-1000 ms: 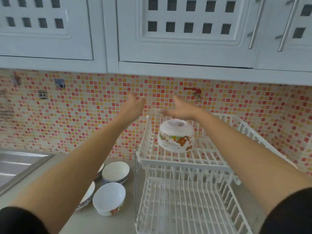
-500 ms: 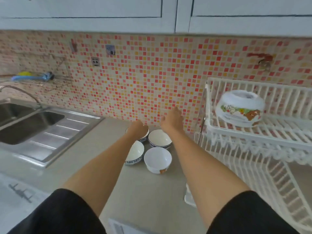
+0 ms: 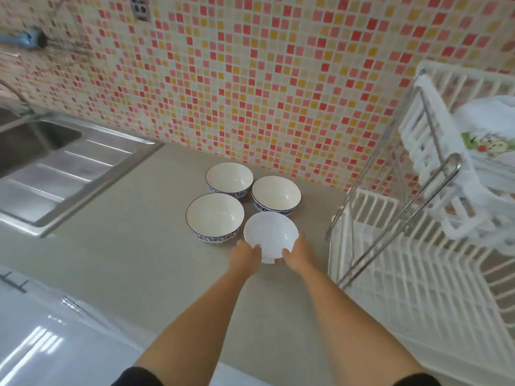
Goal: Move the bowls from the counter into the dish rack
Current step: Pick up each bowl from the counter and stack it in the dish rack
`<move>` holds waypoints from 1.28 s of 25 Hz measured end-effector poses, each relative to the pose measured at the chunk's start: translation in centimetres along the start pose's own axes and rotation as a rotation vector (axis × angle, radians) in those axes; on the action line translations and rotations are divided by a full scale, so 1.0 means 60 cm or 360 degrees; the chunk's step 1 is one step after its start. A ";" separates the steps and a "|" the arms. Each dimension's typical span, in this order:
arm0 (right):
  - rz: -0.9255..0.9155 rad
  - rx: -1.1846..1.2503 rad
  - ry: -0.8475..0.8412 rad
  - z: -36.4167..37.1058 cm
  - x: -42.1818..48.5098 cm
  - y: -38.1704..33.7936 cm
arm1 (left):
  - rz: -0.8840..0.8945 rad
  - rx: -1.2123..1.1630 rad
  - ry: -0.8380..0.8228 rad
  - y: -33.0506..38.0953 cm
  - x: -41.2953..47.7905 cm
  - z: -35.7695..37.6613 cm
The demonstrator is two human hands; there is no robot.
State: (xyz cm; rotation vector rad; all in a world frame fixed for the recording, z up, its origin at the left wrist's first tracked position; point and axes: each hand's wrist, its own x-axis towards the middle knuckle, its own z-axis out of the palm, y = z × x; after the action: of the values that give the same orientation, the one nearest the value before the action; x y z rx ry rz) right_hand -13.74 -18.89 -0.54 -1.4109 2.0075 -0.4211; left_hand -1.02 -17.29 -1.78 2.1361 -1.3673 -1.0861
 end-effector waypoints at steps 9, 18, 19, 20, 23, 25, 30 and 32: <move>0.0045 0.0354 0.0020 -0.037 -0.060 -0.004 | 0.0099 -0.0289 0.0020 0.035 -0.046 -0.068; -0.0689 0.1102 0.0289 -0.296 -0.199 -0.264 | 0.0972 -0.1103 0.0476 0.253 -0.206 -0.322; -0.0778 0.1167 0.0315 -0.327 -0.220 -0.284 | 0.1076 -0.1230 0.0504 0.276 -0.225 -0.339; -0.0860 0.1220 0.0331 -0.355 -0.238 -0.296 | 0.1173 -0.1362 0.0500 0.295 -0.244 -0.351; -0.1005 0.1271 0.0326 -0.449 -0.288 -0.303 | 0.1425 -0.1595 0.0451 0.366 -0.312 -0.362; -0.1083 0.1192 0.0312 -0.515 -0.309 -0.281 | 0.1567 -0.1597 0.0373 0.407 -0.355 -0.349; -0.1402 0.0769 0.0329 -0.656 -0.323 -0.133 | 0.1786 -0.1452 -0.0050 0.459 -0.399 -0.287; -0.1368 0.0580 0.0380 -0.696 -0.320 -0.064 | 0.1792 -0.1344 -0.0243 0.469 -0.407 -0.252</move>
State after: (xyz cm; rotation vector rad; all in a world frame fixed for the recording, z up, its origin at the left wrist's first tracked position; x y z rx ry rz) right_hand -34.42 -6.73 38.82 -1.9789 1.2799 -1.2969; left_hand -11.57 -9.73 36.25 0.5205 -1.4486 -1.0120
